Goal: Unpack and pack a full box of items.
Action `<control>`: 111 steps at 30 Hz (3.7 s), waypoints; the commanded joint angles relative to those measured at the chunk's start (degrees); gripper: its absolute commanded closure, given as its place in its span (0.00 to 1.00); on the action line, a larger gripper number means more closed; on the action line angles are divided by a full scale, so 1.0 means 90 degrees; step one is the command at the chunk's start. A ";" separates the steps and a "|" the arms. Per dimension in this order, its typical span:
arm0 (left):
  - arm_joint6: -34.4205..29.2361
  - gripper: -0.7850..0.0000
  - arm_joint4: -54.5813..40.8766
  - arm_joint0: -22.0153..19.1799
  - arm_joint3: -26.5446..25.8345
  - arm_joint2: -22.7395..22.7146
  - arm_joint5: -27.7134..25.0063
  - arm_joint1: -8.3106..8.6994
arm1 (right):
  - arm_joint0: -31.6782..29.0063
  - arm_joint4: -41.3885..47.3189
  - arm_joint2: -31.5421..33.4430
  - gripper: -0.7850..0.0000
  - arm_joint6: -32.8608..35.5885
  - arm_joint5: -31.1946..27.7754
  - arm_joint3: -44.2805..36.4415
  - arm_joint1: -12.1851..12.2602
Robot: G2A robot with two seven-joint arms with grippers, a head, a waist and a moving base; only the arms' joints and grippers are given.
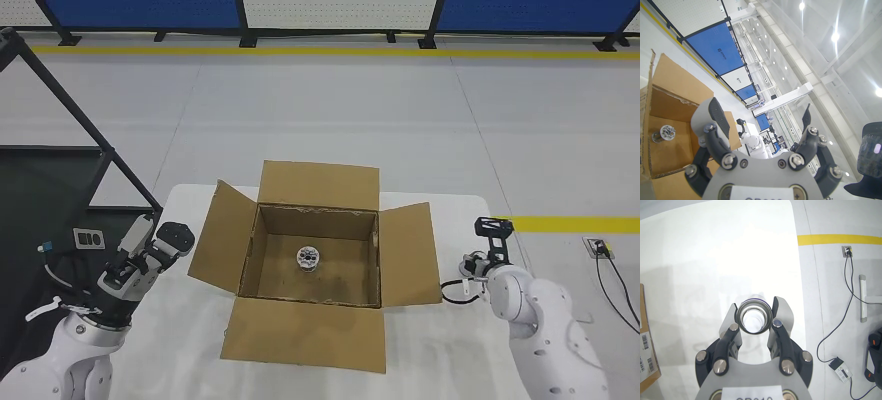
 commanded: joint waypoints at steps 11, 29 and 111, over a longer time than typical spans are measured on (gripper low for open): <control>0.0000 0.00 0.0000 0.0000 0.0000 0.0000 0.0000 0.0000 | 0.0180 0.0011 -0.0036 0.00 0.0240 -0.0042 0.0142 -0.0007; 0.0031 0.00 -0.0015 0.0029 -0.0039 0.0022 -0.0003 -0.0002 | -0.0777 0.1350 0.0934 0.00 -0.0970 0.0619 -0.2626 -0.0023; 0.0822 0.00 -0.0587 0.1087 -0.0185 -0.0993 -0.0397 -0.0051 | 0.4240 0.2628 -0.6044 0.45 -0.1015 -0.1205 0.5069 -0.3033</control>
